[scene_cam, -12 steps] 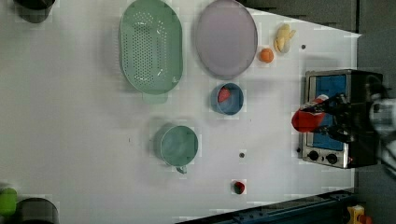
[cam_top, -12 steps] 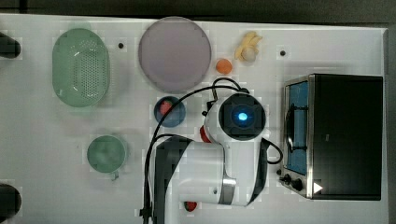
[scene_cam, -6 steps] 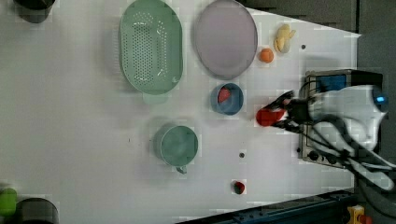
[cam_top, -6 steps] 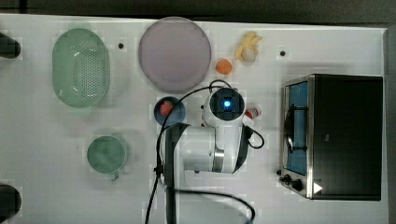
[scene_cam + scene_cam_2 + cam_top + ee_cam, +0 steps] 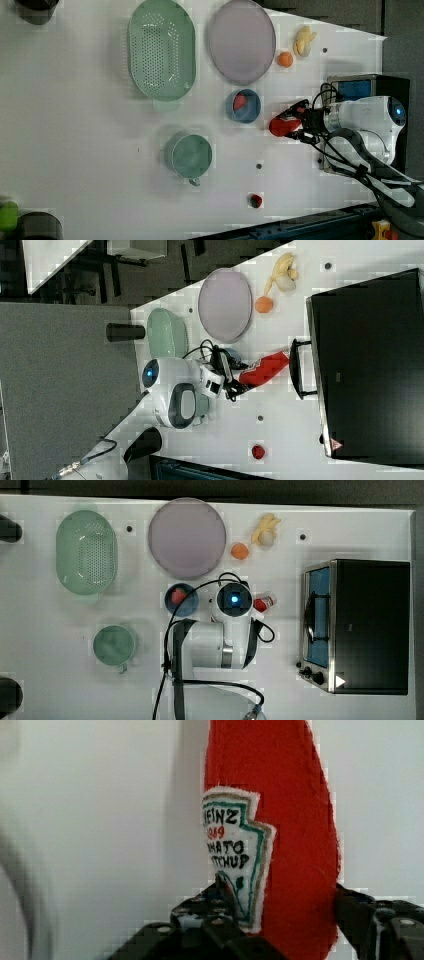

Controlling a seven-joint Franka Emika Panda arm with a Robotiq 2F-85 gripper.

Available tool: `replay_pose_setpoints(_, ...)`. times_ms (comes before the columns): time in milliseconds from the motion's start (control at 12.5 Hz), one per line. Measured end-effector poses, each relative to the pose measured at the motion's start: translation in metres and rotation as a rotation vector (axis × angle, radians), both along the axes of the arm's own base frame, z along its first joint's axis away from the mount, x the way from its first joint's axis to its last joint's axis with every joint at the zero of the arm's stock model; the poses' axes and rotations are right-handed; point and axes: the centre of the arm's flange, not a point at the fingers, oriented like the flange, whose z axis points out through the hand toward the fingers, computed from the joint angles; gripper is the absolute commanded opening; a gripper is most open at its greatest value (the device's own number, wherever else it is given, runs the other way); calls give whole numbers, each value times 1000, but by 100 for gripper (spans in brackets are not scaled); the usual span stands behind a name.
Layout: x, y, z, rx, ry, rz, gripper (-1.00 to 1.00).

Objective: Pick Ketchup from oven and place it on table.

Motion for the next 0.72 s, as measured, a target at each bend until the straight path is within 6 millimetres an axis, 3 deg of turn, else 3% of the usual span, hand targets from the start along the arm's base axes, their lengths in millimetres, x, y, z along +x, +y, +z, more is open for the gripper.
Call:
replay_pose_setpoints(160,3,3,5,-6,-9,3,100)
replay_pose_setpoints(240,10,1,17,-6,-39,-6,100)
replay_pose_setpoints(480,30,9,91,19,-96,-19,100)
replay_pose_setpoints(640,35,5,160,-6,-71,2,100)
replay_pose_setpoints(720,47,0,215,-3,-180,-13,100)
